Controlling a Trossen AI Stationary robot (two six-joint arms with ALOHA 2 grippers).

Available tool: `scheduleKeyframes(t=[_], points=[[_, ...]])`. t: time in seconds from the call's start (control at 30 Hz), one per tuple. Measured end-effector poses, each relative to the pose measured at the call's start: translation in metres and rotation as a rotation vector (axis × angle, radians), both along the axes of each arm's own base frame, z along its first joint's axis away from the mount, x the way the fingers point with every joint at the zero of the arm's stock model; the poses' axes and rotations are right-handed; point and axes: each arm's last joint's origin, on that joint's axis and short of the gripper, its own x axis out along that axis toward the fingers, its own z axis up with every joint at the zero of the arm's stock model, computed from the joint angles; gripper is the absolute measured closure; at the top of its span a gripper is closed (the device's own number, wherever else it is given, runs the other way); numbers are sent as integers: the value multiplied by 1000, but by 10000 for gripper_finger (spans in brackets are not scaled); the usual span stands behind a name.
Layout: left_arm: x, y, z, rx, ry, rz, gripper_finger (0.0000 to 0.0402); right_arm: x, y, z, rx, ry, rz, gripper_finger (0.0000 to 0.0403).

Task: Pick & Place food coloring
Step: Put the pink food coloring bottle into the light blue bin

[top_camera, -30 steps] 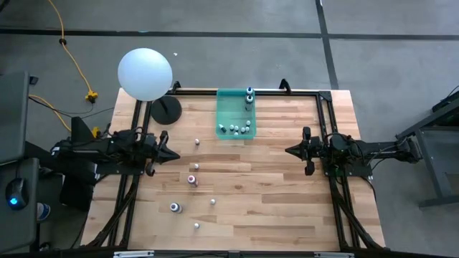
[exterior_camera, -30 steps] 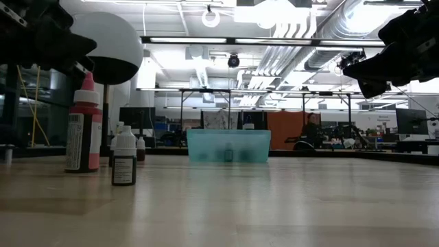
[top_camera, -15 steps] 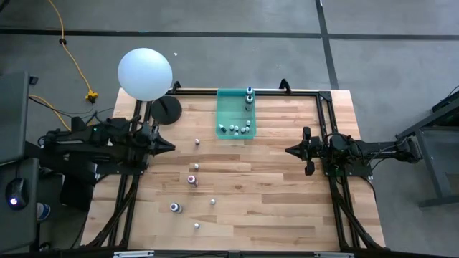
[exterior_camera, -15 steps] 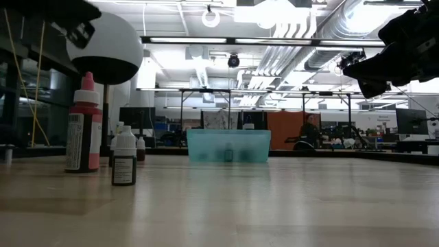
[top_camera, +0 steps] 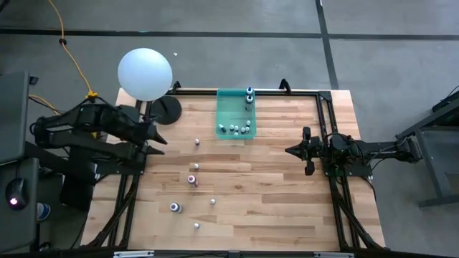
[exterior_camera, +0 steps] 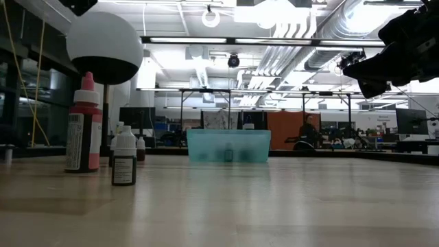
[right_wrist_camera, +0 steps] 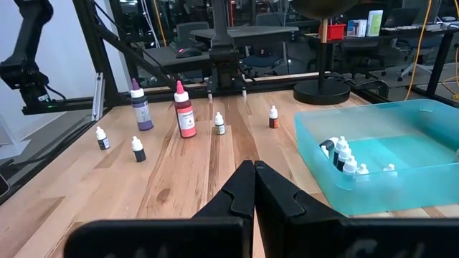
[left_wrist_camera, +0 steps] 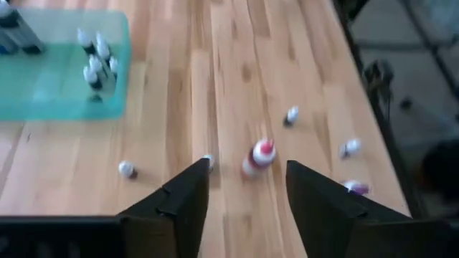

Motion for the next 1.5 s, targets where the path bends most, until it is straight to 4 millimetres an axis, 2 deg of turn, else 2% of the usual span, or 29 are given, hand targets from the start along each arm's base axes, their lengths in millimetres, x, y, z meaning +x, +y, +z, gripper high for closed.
scheduleKeyframes(t=[0.13,0.43,0.7,0.87,1.03,1.3,1.5], points=[[8,0,3,7,95,-24,218,0,0,0,0,0,0,402],[44,-14,-16,17,303,-108,218,0,0,0,0,0,0,402],[84,-34,-39,87,415,-175,218,0,0,0,0,0,0,402],[110,-47,-52,81,417,-214,218,0,0,0,0,0,0,402],[129,-52,-66,70,449,-157,218,0,0,0,0,2,0,402],[147,-56,-87,37,544,-75,218,0,0,-1,0,6,0,402],[156,-63,-96,16,554,-56,218,0,0,-1,0,8,0,402]])
